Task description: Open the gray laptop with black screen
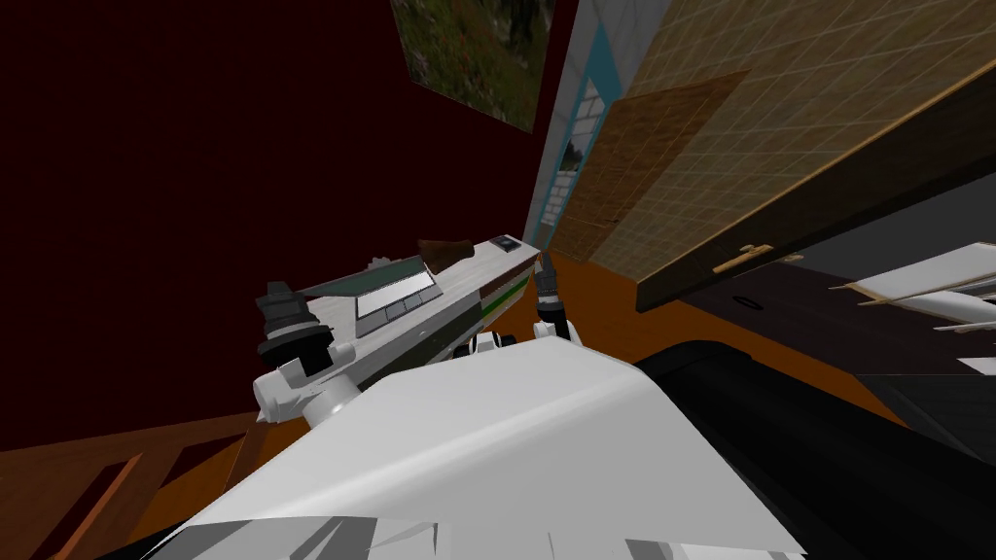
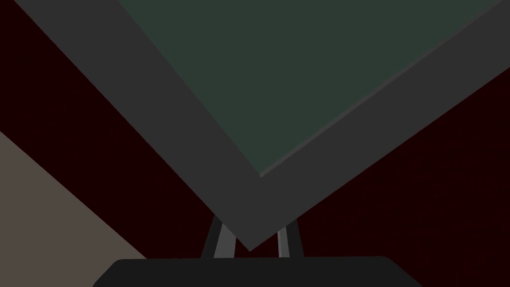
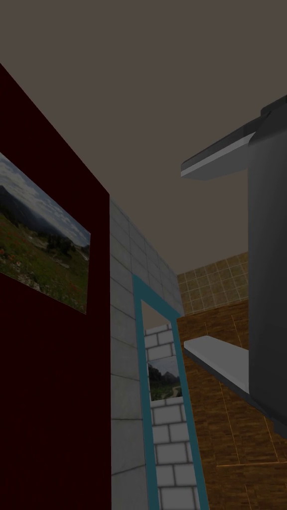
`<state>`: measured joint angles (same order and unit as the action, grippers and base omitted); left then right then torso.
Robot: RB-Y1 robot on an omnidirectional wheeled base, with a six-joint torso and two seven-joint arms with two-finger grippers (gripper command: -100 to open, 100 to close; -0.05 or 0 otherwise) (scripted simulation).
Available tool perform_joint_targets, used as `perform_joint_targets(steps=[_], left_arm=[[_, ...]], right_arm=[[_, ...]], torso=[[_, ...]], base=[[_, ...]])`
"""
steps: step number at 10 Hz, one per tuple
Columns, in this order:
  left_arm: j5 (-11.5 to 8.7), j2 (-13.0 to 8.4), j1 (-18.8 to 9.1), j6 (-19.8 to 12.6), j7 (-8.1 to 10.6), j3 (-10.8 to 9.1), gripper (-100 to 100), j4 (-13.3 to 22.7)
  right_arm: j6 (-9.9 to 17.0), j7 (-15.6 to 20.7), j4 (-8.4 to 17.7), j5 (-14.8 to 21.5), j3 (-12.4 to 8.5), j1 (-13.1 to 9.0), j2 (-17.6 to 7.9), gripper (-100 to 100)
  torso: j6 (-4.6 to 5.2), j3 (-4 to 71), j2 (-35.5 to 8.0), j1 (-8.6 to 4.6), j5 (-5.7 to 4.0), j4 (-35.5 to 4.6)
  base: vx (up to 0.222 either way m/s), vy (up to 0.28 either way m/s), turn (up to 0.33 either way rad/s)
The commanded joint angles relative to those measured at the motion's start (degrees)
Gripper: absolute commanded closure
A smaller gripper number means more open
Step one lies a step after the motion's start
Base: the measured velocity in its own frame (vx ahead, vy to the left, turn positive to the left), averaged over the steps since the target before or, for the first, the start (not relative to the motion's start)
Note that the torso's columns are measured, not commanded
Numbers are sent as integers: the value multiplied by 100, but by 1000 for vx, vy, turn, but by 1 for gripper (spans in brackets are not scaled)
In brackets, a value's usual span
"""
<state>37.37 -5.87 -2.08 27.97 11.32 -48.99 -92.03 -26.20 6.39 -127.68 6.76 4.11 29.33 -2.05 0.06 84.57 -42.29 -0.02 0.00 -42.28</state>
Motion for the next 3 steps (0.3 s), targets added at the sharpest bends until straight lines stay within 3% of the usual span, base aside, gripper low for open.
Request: perform_joint_targets(steps=[1,3], left_arm=[[-5,-2,-3,29,4,-4,100,16],[-5,-2,-3,29,4,-4,100,16]], right_arm=[[0,0,0,0,0,0,0,0],[0,0,0,0,0,0,0,0]], torso=[[-2,0,0,6,1,-1],[-3,1,1,6,0,-1]], base=[[-3,4,-11],[-6,6,-19]])
